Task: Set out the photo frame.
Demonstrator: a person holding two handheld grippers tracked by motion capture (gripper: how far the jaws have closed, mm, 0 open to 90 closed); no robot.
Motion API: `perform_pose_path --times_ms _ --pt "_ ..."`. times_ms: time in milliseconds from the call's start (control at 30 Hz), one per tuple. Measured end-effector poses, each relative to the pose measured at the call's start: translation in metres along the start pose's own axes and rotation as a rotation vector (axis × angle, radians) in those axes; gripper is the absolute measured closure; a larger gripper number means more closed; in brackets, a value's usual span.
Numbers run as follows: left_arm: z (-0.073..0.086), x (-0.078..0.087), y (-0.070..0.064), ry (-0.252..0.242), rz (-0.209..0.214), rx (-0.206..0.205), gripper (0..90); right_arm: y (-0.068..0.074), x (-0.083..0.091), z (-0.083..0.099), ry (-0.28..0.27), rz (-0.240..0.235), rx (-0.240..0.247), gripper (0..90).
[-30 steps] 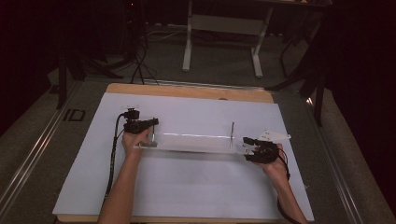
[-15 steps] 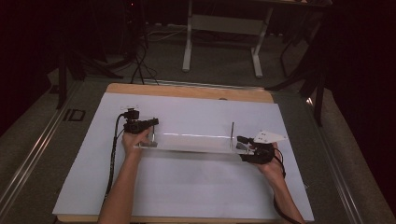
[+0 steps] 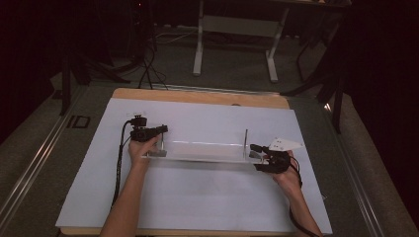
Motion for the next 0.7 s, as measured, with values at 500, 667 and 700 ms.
perform_pose_path --times_ms 500,667,700 --pt "0.000 0.027 -0.002 -0.017 -0.008 -0.114 65.2 0.000 0.000 0.000 -0.003 0.001 -0.007 46.5" --pt "0.000 0.045 -0.007 -0.043 -0.012 -0.172 63.2 -0.002 0.000 -0.002 -0.015 0.006 -0.020 46.5" --pt "0.001 0.048 -0.007 -0.050 -0.012 -0.186 62.6 -0.002 0.000 -0.003 -0.018 0.008 -0.023 46.5"
Point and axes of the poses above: each handheld gripper's, and its own axes: x roughly backward along the jaws, z roughly out of its underside, y roughly to its left, the point moved 10 cm from there along -x, roughly forward along the jaws, and after that the axes turned 3 degrees about x, right-handed, at the moved point
